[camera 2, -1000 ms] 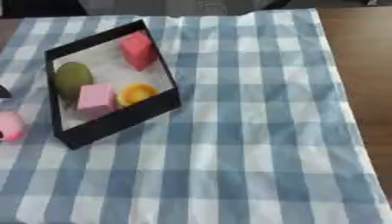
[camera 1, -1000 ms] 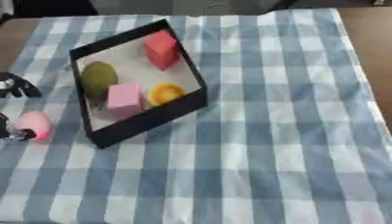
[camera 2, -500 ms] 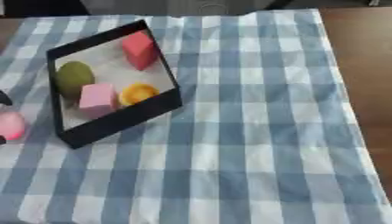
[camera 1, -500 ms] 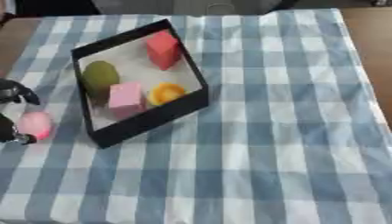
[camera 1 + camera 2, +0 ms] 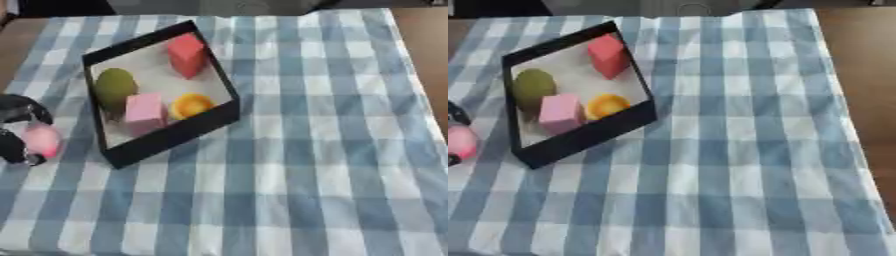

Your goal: Pick up objects on the table and place them in the box.

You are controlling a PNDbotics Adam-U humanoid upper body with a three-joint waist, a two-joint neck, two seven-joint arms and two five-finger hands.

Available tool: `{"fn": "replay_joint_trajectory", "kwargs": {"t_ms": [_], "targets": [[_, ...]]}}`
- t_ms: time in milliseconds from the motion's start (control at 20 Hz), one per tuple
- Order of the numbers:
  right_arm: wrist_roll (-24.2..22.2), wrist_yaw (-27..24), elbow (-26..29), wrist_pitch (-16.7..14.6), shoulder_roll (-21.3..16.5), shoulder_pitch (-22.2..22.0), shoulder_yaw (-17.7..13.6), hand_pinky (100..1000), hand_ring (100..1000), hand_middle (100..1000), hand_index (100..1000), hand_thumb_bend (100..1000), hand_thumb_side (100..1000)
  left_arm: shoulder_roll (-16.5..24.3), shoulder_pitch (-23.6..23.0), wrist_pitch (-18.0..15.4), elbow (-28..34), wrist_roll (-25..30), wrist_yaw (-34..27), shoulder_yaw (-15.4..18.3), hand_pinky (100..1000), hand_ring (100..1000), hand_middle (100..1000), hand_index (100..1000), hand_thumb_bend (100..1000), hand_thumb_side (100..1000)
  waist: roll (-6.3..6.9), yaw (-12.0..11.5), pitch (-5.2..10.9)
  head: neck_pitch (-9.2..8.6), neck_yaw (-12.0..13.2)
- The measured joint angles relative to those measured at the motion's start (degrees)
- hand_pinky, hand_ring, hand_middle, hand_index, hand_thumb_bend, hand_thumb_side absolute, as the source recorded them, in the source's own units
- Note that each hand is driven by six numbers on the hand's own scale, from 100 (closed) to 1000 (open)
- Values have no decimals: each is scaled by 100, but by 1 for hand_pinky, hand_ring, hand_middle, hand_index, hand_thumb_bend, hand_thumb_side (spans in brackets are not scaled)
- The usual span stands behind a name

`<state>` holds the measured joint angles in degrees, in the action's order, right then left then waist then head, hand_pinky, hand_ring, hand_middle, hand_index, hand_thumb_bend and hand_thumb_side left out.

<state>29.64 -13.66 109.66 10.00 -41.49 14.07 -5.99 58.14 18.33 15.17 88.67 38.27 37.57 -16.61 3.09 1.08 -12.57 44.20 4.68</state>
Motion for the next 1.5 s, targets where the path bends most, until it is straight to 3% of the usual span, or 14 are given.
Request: {"fn": "replay_joint_trajectory", "kwargs": {"t_ms": [350, 650, 950, 1250, 1500], "targets": [[-17, -19, -15, -16, 41, -4, 0, 841, 715, 740, 821, 410, 439, 0, -8, 81, 89, 76, 60, 13, 774, 763, 710, 707, 100, 100, 0, -6, -5, 0, 17], [-18, -23, -21, -20, 40, -7, -1, 842, 715, 740, 822, 406, 438, 63, -29, 87, 469, 116, 275, 118, 761, 730, 647, 656, 100, 100, 0, -29, -5, 0, 16], [-14, -23, -19, -25, 38, -51, -14, 842, 715, 740, 821, 403, 440, 276, 52, 196, 1387, -18, 336, 500, 747, 679, 554, 570, 100, 100, 0, -83, -5, 0, -65], [-13, -23, -19, -25, 35, -55, -23, 842, 715, 740, 822, 400, 441, 442, 558, 288, 2265, -90, 282, 780, 747, 674, 544, 575, 100, 100, 0, -106, -5, 0, -132], [-14, -23, -20, -24, -8, -75, -32, 842, 715, 739, 821, 401, 440, 448, 1339, 237, 2496, -29, 99, 780, 744, 675, 534, 580, 100, 100, 54, -105, 2, 0, -201]]}}
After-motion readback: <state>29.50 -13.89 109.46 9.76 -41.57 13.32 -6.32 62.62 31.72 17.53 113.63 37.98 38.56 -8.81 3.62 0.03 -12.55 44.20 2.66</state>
